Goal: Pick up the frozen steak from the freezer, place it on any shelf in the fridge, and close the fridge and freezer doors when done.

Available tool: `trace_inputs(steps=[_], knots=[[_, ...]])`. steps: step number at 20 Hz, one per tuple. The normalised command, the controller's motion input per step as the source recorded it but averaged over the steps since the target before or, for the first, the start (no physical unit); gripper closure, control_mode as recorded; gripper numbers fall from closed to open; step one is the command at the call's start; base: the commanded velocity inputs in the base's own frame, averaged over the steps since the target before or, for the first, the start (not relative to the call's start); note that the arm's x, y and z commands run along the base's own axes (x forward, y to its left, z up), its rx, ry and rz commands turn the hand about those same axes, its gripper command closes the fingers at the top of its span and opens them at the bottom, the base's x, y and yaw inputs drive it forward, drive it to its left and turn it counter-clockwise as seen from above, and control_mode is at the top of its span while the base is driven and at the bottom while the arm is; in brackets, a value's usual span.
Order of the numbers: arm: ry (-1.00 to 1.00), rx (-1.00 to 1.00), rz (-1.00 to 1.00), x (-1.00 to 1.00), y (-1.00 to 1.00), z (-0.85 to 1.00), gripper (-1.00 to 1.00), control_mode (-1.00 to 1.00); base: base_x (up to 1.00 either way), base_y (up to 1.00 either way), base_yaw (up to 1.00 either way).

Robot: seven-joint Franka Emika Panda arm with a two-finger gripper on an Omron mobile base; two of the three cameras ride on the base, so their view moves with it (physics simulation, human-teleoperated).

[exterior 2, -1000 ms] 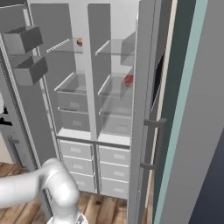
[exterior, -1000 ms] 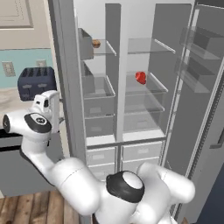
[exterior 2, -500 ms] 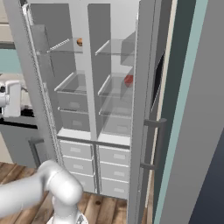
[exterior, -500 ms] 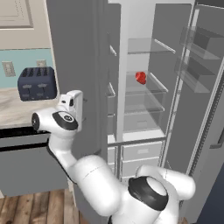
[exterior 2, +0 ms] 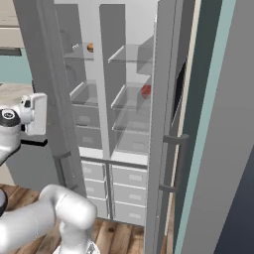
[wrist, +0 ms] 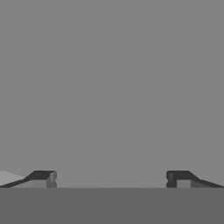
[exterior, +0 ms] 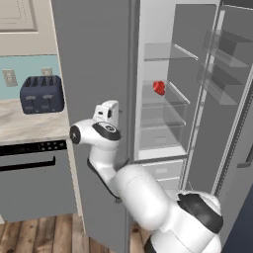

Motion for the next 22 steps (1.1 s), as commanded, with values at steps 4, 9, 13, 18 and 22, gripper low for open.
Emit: trace_inputs(steps=[4, 9, 13, 18, 22], knots=[[0.00, 0.00, 0.00, 0.56, -0.26, 0.00, -1.00, -1.00, 0.00, 0.00, 0.00], [0.00, 0.00, 0.00, 0.65, -0.02, 0.00, -1.00, -1.00, 0.00, 0.00, 0.00], [0.00, 0.00, 0.00, 0.62, 0.02, 0.00, -1.00, -1.00, 0.00, 0.00, 0.00], [0.00, 0.00, 0.00, 0.58, 0.00, 0.00, -1.00, -1.00, 0.00, 0.00, 0.00], [0.00, 0.00, 0.00, 0.45, -0.13, -0.11, -1.00, -1.00, 0.00, 0.00, 0.00]])
